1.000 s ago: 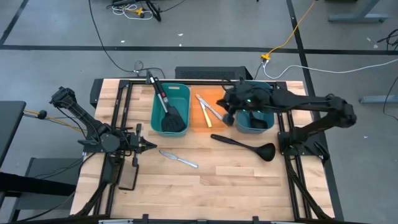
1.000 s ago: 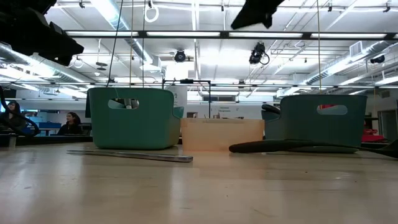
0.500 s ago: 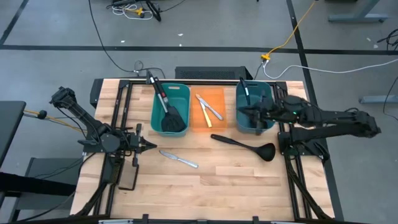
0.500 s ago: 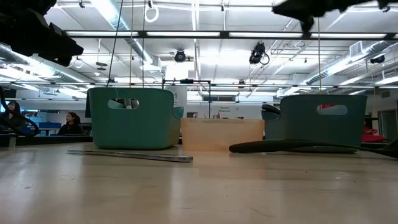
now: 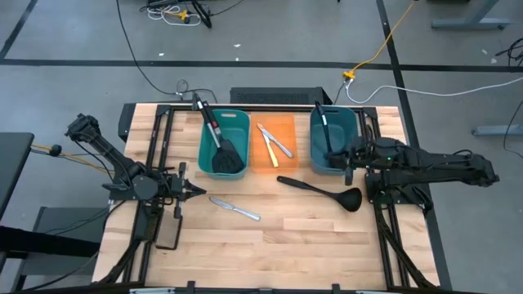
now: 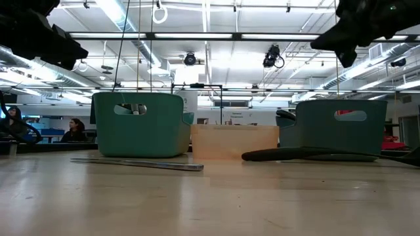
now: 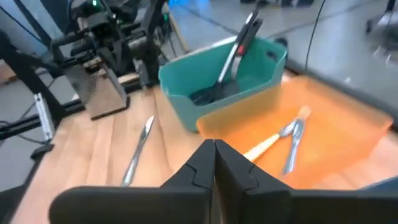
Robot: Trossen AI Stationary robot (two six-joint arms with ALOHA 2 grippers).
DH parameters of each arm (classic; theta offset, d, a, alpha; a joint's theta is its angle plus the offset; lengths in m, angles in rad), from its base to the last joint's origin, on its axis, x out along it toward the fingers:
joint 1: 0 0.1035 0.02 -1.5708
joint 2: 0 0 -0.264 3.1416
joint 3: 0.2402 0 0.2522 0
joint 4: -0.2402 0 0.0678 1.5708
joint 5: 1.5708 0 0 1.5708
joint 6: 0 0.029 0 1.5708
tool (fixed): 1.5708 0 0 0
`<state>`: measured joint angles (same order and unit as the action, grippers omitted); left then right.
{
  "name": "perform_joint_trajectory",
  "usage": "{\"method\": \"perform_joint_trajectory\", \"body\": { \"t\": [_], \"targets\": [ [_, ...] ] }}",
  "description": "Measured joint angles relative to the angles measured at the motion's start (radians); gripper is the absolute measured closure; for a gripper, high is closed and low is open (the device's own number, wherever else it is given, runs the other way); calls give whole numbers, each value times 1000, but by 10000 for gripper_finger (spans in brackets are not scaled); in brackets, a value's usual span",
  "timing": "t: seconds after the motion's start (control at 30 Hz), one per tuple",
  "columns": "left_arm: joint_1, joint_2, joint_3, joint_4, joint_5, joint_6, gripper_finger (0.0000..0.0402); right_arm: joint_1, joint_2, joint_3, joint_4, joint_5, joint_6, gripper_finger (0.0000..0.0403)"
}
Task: Pick & Place Kitchen Items
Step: Adjust the blue bin
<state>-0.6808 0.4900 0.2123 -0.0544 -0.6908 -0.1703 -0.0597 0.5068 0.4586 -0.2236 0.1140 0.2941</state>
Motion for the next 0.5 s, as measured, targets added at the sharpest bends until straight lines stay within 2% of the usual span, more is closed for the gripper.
{"method": "perform_joint_trajectory", "body": {
  "t": [0.2,0.37,0.5],
  "targets": [
    [0,0,0,-1,-1,9,393,51,208,88,-182,-7,74,348],
    [0,0,0,-6,-1,11,393,93,423,177,-298,-14,116,282],
    [0,0,0,-8,-1,10,393,144,584,250,-324,-4,120,229]
  ]
}}
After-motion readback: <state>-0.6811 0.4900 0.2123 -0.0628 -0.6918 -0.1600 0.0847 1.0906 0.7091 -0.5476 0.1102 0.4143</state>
